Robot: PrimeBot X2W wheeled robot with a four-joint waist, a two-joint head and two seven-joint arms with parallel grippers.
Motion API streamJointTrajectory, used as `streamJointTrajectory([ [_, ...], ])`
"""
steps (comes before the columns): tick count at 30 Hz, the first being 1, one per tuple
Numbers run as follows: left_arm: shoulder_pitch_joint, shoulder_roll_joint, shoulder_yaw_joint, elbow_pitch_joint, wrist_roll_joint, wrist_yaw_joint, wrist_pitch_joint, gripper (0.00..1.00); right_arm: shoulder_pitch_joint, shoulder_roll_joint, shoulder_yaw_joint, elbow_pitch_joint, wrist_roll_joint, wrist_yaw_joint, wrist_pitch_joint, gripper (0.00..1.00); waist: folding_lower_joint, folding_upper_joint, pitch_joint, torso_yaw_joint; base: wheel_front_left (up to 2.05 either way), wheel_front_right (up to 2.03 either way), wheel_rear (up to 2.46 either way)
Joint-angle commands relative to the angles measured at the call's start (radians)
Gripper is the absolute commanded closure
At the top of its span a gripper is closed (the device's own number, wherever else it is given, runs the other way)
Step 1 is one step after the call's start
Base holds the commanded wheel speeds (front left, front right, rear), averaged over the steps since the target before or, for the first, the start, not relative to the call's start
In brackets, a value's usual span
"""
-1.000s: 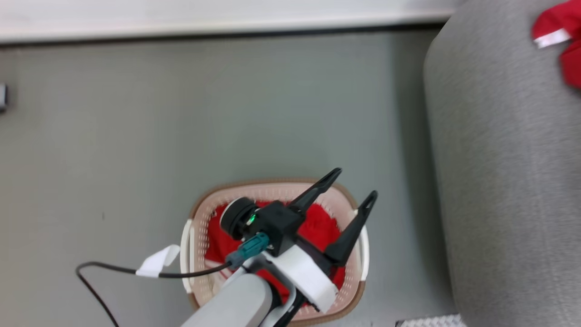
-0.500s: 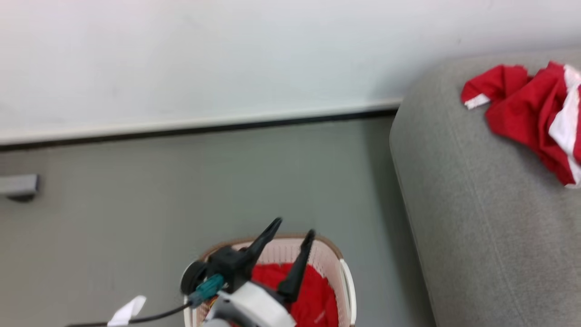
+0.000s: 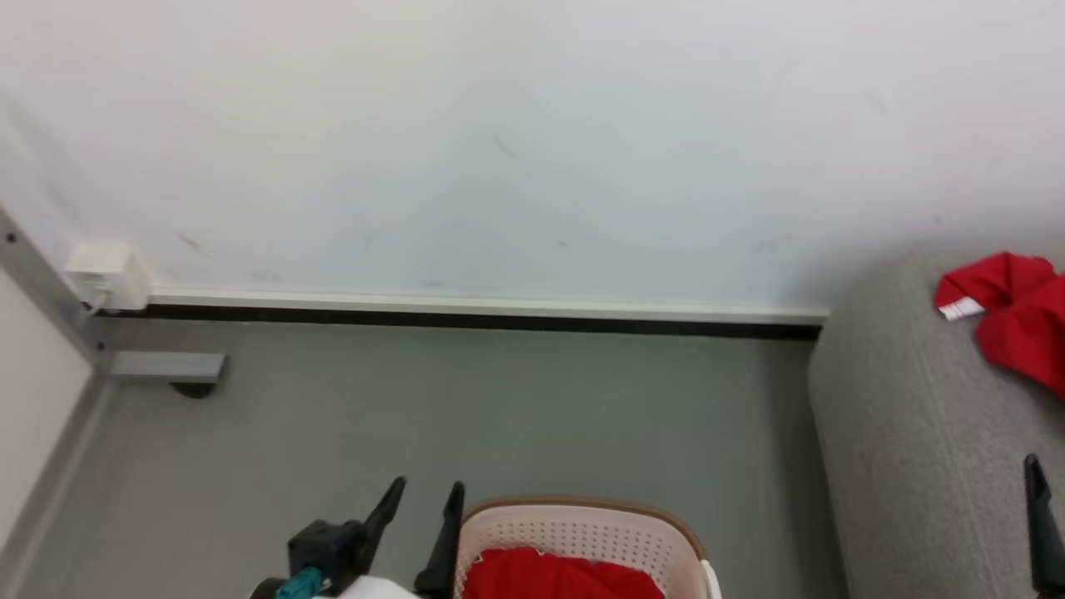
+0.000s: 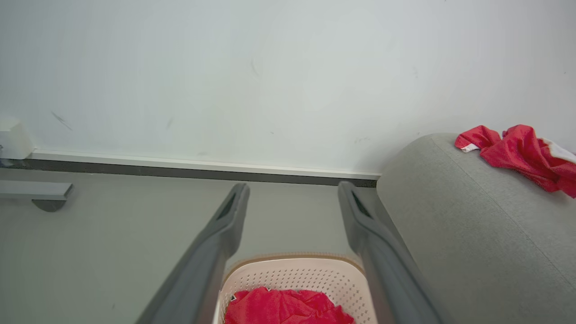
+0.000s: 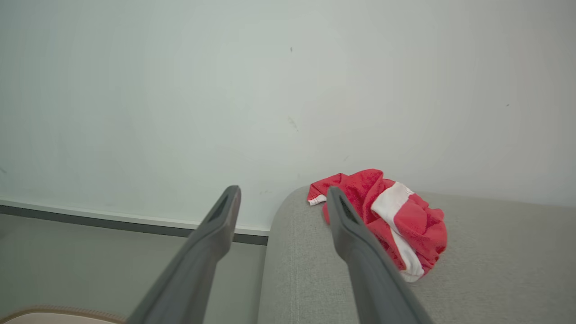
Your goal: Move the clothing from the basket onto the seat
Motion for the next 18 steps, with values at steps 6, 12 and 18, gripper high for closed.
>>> streamJointTrajectory([
  [6, 0.068, 0.029, 0.056, 0.008, 0.035, 0.010, -0.006, 0.00, 0.130, 0.079, 0.010, -0.106, -0.032, -0.003, 0.000, 0.00, 0.0003, 0.0000, -0.075, 0.108, 0.00, 0.00, 0.00],
  [12, 0.131, 0.015, 0.136, 0.000, 0.093, 0.005, -0.006, 0.00, 0.210, 0.169, 0.019, -0.128, -0.082, -0.003, -0.001, 0.00, 0.0003, 0.0000, -0.101, 0.133, 0.00, 0.00, 0.00],
  [18, 0.183, -0.016, 0.202, -0.012, 0.153, -0.038, -0.006, 0.00, 0.240, 0.226, 0.000, -0.108, -0.100, -0.003, -0.001, 0.00, 0.0003, 0.0000, -0.114, 0.123, 0.00, 0.00, 0.00],
])
